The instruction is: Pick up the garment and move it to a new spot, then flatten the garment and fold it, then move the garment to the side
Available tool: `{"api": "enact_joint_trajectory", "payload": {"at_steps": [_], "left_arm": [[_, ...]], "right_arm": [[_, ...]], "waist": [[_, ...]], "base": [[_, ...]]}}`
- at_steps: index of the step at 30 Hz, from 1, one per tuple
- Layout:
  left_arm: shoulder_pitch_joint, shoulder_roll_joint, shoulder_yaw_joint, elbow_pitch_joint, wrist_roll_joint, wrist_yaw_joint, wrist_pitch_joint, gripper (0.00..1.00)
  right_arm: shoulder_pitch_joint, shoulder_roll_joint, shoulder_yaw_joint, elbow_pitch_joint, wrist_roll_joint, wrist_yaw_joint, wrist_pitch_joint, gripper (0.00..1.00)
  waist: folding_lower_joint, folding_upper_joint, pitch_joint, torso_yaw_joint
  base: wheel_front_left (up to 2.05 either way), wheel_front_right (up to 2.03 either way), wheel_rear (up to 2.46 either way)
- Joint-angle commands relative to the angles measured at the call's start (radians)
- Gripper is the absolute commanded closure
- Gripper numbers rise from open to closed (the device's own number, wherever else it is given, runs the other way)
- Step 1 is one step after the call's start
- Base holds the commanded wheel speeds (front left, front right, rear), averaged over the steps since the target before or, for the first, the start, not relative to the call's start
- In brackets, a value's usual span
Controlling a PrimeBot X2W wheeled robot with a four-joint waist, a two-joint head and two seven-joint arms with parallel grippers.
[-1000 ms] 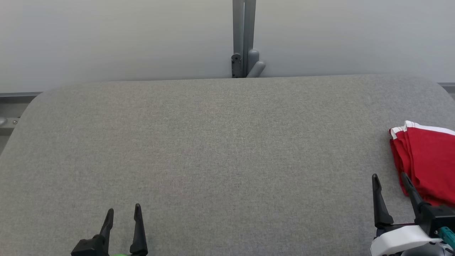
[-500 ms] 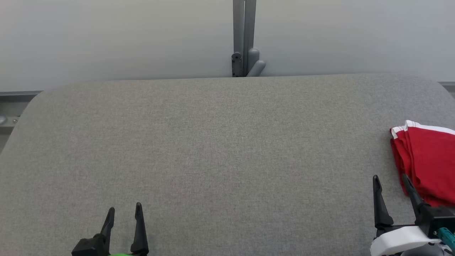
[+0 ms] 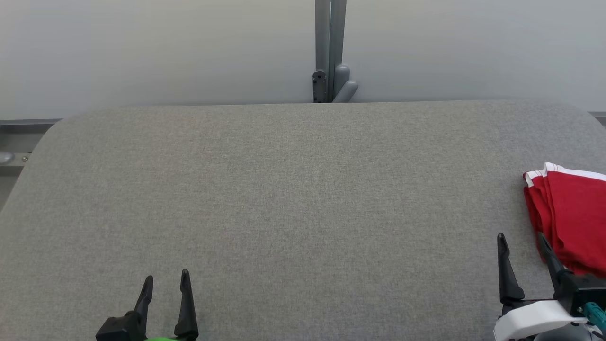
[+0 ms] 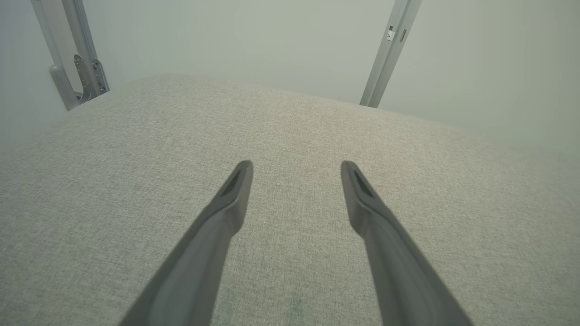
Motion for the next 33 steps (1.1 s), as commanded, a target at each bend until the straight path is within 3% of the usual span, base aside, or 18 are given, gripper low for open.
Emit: {"api": "enact_joint_trajectory", "payload": {"at_steps": [1,33], "left_arm": [[-0.007,0.003,0.004,0.001,-0.004,0.003,-0.003,0.0],[-0.006,0.001,0.006,0.004,0.001,-0.005,0.0,0.0]], "right_arm": [[-0.003,-0.001,-0.006,0.003,-0.006,-0.001,-0.004,0.0],[-0.012,0.0,-0.012,0.026,0.006,0.0,0.0,0.0]], "waist": [[0.0,0.0,0.0,0.0],[0.0,0.0,0.0,0.0]], "base": [[0.0,0.0,0.0],[0.0,0.0,0.0]]}}
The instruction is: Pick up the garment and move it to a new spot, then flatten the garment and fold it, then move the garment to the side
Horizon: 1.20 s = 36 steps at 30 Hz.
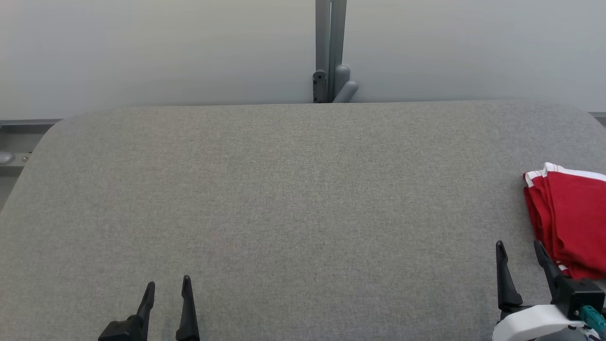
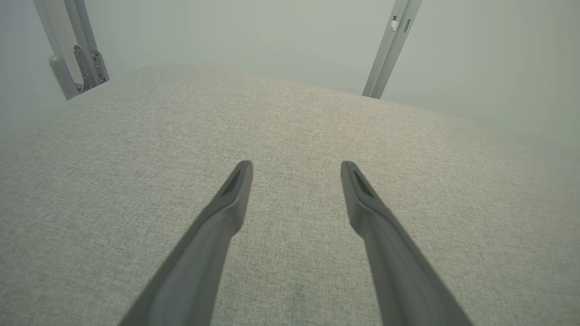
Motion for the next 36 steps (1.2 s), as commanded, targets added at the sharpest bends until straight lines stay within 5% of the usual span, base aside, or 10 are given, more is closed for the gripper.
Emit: {"api": "enact_joint_trajectory", "payload": {"at_steps": [1,6,7,14,36], "left_arm": [[-0.014,0.002,0.008,-0.016,0.002,-0.005,-0.002,0.0],[-0.018,0.002,0.013,-0.015,0.005,-0.011,-0.002,0.0],[-0.001,0.0,0.007,0.001,0.0,-0.009,0.0,1.0],[0.011,-0.002,-0.001,0.05,-0.01,-0.009,0.008,1.0],[-0.063,0.0,0.061,0.035,-0.389,-0.045,0.116,1.0]], "right_arm": [[-0.014,-0.007,-0.001,-0.015,0.0,0.0,-0.001,0.0],[-0.017,-0.007,0.004,-0.022,-0.005,0.0,-0.001,0.0],[-0.002,0.0,0.005,-0.002,0.0,0.0,0.0,1.0],[0.005,0.009,0.008,0.054,0.008,0.0,0.008,1.0],[-0.058,0.004,0.02,0.059,0.464,0.0,0.114,1.0]], "waist": [[0.0,0.0,0.001,-0.001],[0.0,0.0,0.002,-0.003],[0.0,0.0,0.002,-0.003],[0.0,0.0,0.003,-0.004],[0.0,0.0,0.007,-0.014]], "base": [[0.0,0.0,0.0],[0.0,0.0,0.0],[0.0,0.0,0.0],[0.0,0.0,0.0],[0.0,0.0,0.0]]}}
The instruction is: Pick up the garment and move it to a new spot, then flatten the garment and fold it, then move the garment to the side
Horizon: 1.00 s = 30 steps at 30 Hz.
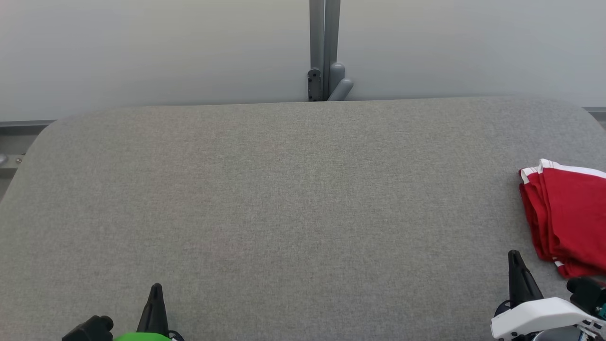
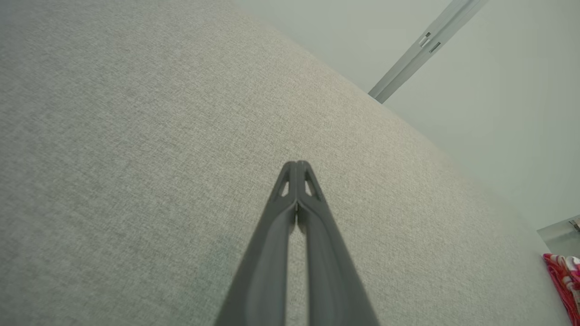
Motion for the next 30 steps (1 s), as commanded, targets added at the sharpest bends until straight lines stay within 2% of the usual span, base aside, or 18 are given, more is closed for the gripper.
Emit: {"api": "enact_joint_trajectory", "payload": {"at_steps": [1,30], "left_arm": [[-0.031,0.002,0.007,-0.017,-0.038,-0.007,0.009,1.0],[-0.098,0.003,0.063,-0.031,-0.383,-0.04,0.106,1.0]], "right_arm": [[-0.03,-0.008,0.001,-0.013,0.042,0.0,0.008,1.0],[-0.088,-0.013,0.012,-0.007,0.455,0.0,0.105,1.0]], "waist": [[0.0,0.0,0.0,-0.001],[0.0,0.0,0.006,-0.013]], "base": [[0.0,0.0,0.0],[0.0,0.0,0.0]]}}
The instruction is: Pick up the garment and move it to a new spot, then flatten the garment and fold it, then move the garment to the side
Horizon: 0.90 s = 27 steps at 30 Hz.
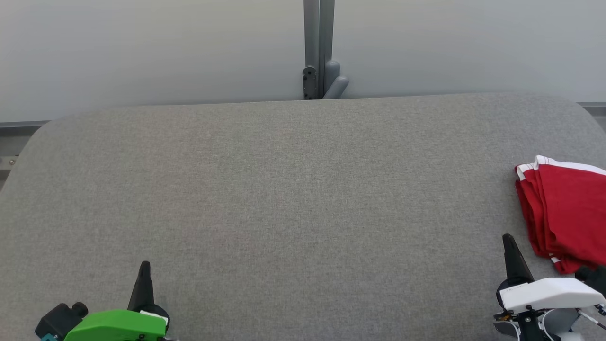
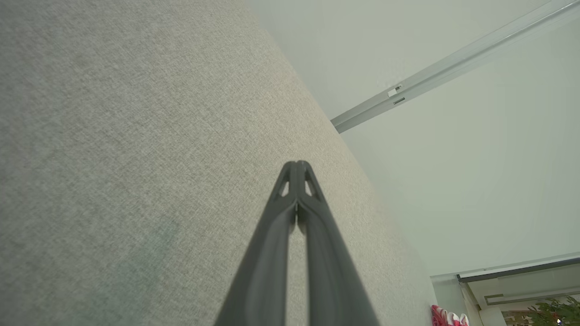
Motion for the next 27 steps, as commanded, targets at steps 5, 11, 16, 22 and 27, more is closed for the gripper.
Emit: {"api": "enact_joint_trajectory", "payload": {"at_steps": [5,11,16,22,27], "left_arm": [[-0.039,0.004,0.014,-0.016,-0.076,-0.012,0.02,1.0],[-0.051,0.004,0.025,-0.018,-0.135,-0.018,0.037,1.0],[-0.059,0.004,0.033,-0.02,-0.181,-0.023,0.049,1.0],[-0.07,0.004,0.04,-0.022,-0.234,-0.028,0.065,1.0],[-0.08,0.005,0.049,-0.023,-0.285,-0.033,0.08,1.0]], "right_arm": [[-0.032,-0.007,0.003,-0.007,0.085,0.0,0.02,1.0],[-0.044,-0.008,0.005,-0.006,0.156,0.0,0.037,1.0],[-0.05,-0.009,0.006,-0.005,0.212,0.0,0.05,1.0],[-0.061,-0.01,0.008,-0.003,0.277,0.0,0.066,1.0],[-0.068,-0.01,0.009,-0.002,0.338,0.0,0.08,1.0]], "waist": [[0.0,0.0,0.001,-0.003],[-0.0001,0.0,0.002,-0.005],[-0.0001,0.0,0.003,-0.008],[-0.0001,0.0,0.005,-0.01],[-0.0001,0.0,0.006,-0.013]], "base": [[0.0,0.0,0.0],[0.0,0.0,0.0],[0.0,0.0,0.0],[0.0,0.0,0.0],[0.0,0.0,0.0]]}}
